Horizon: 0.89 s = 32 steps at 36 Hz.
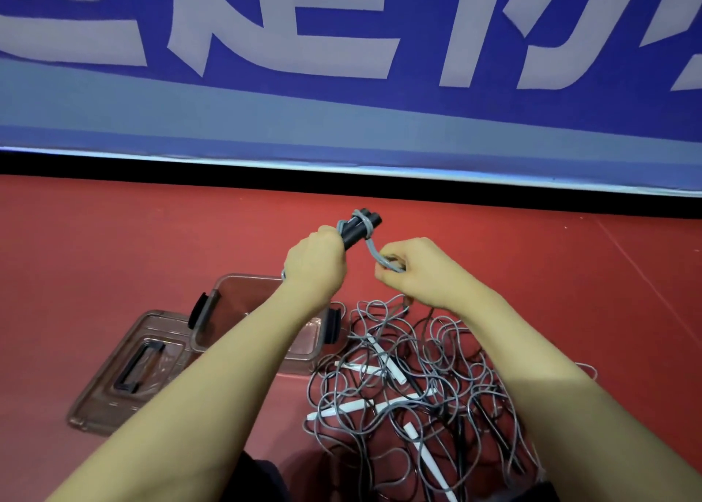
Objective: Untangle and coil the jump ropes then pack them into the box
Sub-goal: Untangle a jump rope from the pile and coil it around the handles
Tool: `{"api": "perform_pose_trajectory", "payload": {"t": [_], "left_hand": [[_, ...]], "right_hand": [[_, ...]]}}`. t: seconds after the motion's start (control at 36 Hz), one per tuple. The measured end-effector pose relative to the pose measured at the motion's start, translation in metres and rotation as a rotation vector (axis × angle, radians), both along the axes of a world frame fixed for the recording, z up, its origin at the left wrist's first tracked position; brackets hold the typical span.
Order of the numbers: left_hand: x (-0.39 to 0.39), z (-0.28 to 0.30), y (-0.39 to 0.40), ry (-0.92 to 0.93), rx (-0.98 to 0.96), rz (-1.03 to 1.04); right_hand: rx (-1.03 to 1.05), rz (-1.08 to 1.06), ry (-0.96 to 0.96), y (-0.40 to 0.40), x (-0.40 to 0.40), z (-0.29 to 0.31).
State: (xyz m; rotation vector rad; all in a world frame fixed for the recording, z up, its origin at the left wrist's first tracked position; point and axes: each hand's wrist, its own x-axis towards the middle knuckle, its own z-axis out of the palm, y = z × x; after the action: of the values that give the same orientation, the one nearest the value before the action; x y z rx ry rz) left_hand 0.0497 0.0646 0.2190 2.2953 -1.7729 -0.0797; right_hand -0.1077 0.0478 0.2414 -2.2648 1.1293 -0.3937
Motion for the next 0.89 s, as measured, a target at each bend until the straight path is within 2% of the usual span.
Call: {"api": "perform_pose_trajectory", "payload": {"t": [0.17, 0.28, 0.36, 0.47, 0.53, 0.64, 0.78, 0.89], "left_hand": [[-0.007, -0.004, 0.004, -0.194, 0.078, -0.107], [-0.011, -0.004, 0.006, -0.278, 0.100, -0.219], [-0.013, -0.006, 0.007, -0.371, 0.089, -0.342], [-0.014, -0.006, 0.012, -0.483, 0.092, -0.543], [-0.013, -0.005, 0.011, -0.471, 0.027, -0.607], [-0.013, -0.003, 0.008, -0.315, -0.269, -0.748], [-0.017, 0.005, 0.007, -0.276, -0.500, -0.766], [-0.020, 0.020, 0.013, -0.228, -0.596, -0.762]], "right_hand": [[-0.264, 0.001, 0.095, 0.006, -0.005, 0.007], [-0.401, -0.120, 0.009, 0.007, -0.009, 0.010], [-0.351, -0.221, -0.117, 0.005, -0.013, 0.007], [-0.271, -0.289, -0.070, -0.003, -0.017, 0.004], [-0.240, -0.316, -0.107, -0.008, -0.021, 0.002], [-0.185, -0.346, -0.201, -0.015, -0.034, 0.000], [-0.142, -0.322, -0.301, -0.016, -0.043, 0.000], [-0.096, -0.291, -0.381, -0.012, -0.036, 0.006]]}}
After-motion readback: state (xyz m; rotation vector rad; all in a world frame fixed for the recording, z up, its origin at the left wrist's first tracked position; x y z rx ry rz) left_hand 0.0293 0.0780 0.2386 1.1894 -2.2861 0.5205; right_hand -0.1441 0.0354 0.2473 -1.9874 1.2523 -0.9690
